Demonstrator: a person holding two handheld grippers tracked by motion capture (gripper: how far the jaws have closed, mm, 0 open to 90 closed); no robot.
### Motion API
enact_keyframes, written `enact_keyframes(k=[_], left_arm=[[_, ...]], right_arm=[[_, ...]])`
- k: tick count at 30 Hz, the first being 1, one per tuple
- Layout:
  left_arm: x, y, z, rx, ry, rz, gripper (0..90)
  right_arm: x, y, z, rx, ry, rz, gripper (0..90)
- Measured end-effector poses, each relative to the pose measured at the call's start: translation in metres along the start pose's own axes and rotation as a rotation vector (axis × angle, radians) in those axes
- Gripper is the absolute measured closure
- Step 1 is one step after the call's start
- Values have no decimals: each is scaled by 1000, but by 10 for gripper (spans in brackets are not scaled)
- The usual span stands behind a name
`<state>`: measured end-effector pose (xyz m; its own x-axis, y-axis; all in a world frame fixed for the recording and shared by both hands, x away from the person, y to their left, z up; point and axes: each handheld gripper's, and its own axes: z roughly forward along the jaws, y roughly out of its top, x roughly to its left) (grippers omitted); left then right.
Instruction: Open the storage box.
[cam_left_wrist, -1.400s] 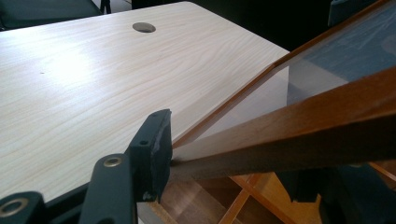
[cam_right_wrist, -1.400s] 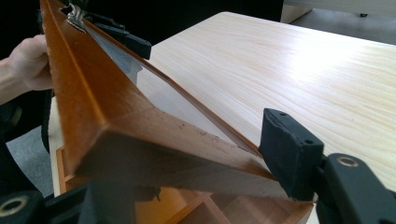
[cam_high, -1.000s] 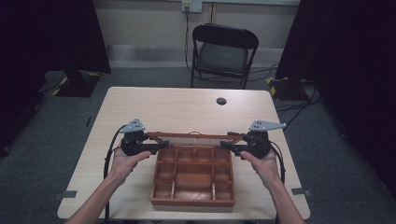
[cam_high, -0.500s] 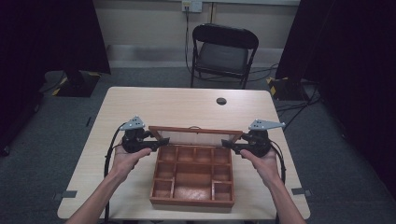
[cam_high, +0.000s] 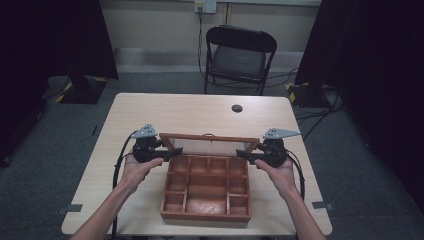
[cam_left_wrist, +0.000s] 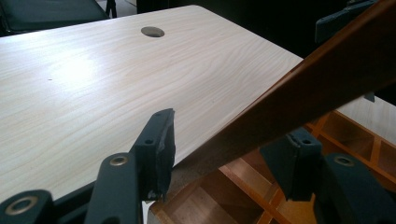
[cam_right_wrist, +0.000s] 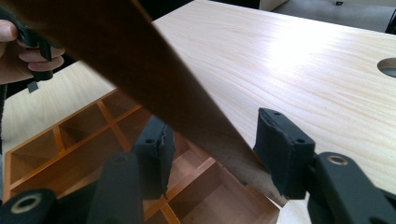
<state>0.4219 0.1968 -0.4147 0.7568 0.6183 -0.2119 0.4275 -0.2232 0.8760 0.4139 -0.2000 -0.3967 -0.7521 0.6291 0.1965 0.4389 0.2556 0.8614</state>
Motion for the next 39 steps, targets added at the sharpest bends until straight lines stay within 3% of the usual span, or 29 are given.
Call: enact_keyframes(k=[21, 28, 39], left_arm=[[12, -3, 9, 12, 20, -1, 487], [14, -4, 13, -5, 26, -4, 499], [19, -8, 23, 16, 32, 2, 492]], right_arm=[[-12, -3, 10, 3, -29, 16, 512], [-18, -6, 18, 5, -33, 25, 515], [-20, -6, 22, 4, -53, 7, 527]])
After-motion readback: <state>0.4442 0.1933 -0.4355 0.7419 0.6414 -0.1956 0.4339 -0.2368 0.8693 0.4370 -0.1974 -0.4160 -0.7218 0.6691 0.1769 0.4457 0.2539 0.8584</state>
